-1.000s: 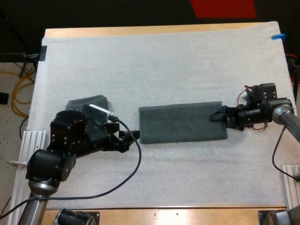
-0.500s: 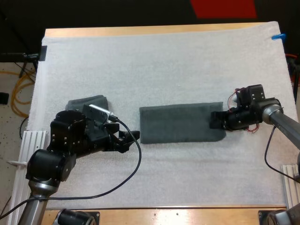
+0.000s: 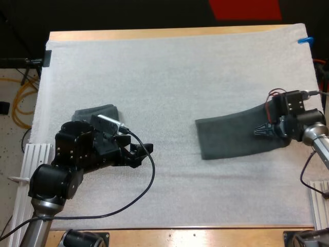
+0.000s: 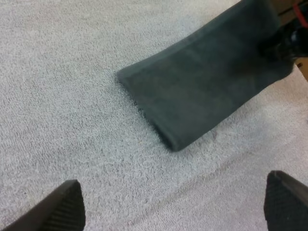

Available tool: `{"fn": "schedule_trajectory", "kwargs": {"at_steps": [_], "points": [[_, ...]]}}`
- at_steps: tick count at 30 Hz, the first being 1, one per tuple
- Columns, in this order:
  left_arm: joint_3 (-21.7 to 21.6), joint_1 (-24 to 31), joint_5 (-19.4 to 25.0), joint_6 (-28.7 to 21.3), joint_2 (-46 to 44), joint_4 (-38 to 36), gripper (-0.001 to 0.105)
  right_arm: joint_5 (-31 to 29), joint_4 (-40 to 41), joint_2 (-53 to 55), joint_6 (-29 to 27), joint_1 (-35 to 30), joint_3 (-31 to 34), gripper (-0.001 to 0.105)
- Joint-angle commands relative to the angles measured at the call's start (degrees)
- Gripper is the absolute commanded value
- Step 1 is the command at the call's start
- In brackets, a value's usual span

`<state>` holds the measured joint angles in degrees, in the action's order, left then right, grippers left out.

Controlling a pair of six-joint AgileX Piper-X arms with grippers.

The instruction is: Pick towel from pile fold and stack

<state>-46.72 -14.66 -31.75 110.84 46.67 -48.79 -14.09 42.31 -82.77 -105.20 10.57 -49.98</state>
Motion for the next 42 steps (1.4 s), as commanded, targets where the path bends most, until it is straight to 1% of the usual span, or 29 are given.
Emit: {"fn": "schedule_trajectory", "kwargs": {"at_steps": [1, 3, 5, 6, 7, 8, 9, 11, 14, 17, 22, 24, 25, 27, 28, 29, 30, 32, 33, 34, 35, 38, 40, 42], "points": [[-0.4, 0.0, 0.3, 0.4, -0.2, -0.1, 0.073, -2.4, 0.7, 1.0, -0.5, 0.0, -0.1, 0.001], [-0.4, 0.0, 0.3, 0.4, -0.2, -0.1, 0.073, 0.2, 1.6, 1.8, 1.2, 0.7, -0.1, 0.001], [-0.4, 0.0, 0.3, 0.4, -0.2, -0.1, 0.073, 7.8, 3.0, 1.9, 4.5, 2.4, -0.1, 0.001], [-0.4, 0.0, 0.3, 0.4, -0.2, -0.1, 0.073, 9.8, 3.1, 1.8, 5.5, 2.8, -0.1, 0.001], [-0.4, 0.0, 0.3, 0.4, -0.2, -0.1, 0.073, 13.4, 3.0, 1.4, 7.7, 4.1, -0.1, 0.001], [-0.4, 0.0, 0.3, 0.4, -0.2, -0.1, 0.073, 15.8, 2.4, 0.9, 9.6, 5.3, -0.1, 0.001], [-0.4, 0.0, 0.3, 0.4, -0.2, -0.1, 0.073, 16.9, 2.0, 0.5, 10.7, 6.4, -0.1, 0.001], [-0.4, 0.0, 0.3, 0.4, -0.2, -0.1, 0.073, 21.1, -0.8, -1.0, 14.5, 9.4, -0.1, 0.001], [-0.4, 0.0, 0.1, 0.4, -0.2, -0.1, 0.073, 24.2, -4.4, -4.0, 18.8, 13.4, -0.1, 0.001], [-0.4, 0.0, -0.1, 0.9, -0.2, -0.1, 0.073, 24.7, -8.1, -6.8, 22.7, 15.8, -0.1, 0.001], [-0.4, 0.0, -0.1, 1.2, -0.2, -0.2, 0.073, 29.8, -13.5, -9.7, 26.9, 16.4, -0.1, 0.001], [-0.4, 0.0, -0.1, 1.1, -0.2, -0.2, 0.073, 29.9, -14.6, -9.9, 27.1, 16.4, -0.1, 0.001], [-0.4, 0.0, -0.1, 1.1, -0.2, -0.2, 0.073, 29.9, -15.2, -9.9, 27.1, 16.4, -0.1, 0.003], [-0.4, 0.0, -0.1, 1.1, -0.2, -0.2, 0.073, 30.2, -15.7, -9.9, 27.1, 16.4, -0.1, 0.009], [-0.4, 0.0, -0.1, 1.1, -0.2, -0.2, 0.073, 31.0, -16.2, -9.9, 27.1, 16.4, -0.1, 0.016], [-0.4, 0.0, -0.1, 1.1, -0.2, -0.2, 0.073, 31.6, -16.7, -9.9, 27.1, 16.4, -0.1, 0.027], [-0.4, 0.0, -0.1, 1.1, -0.2, -0.2, 0.073, 31.6, -16.9, -9.9, 27.1, 16.4, -0.1, 0.034], [-0.4, 0.0, -0.1, 1.1, -0.2, -0.2, 0.073, 33.9, -17.8, -9.9, 27.1, 16.4, -0.1, 0.064], [-0.4, 0.0, -0.1, 1.1, -0.2, -0.2, 0.073, 34.9, -18.1, -9.9, 27.1, 16.4, -0.1, 0.069], [-0.4, 0.0, -0.1, 1.1, -0.2, -0.2, 0.073, 37.2, -18.1, -9.9, 26.8, 16.4, -0.1, 0.08], [-0.4, 0.0, -0.1, 1.1, -0.2, -0.2, 0.073, 39.0, -18.0, -9.7, 26.0, 16.4, -0.3, 0.085], [-0.4, 0.0, -0.1, 1.1, 0.2, 0.2, 0.073, 43.3, -17.4, -7.9, 25.7, 16.4, -0.8, 0.085], [-0.4, 0.0, -0.1, 1.1, 0.8, 0.8, 0.073, 44.9, -17.1, -5.4, 25.4, 16.4, -0.8, 0.085], [-0.4, 0.0, -0.1, 1.1, 1.7, 1.7, 0.073, 45.0, -16.5, -2.5, 24.9, 16.4, -0.8, 0.085]]}}
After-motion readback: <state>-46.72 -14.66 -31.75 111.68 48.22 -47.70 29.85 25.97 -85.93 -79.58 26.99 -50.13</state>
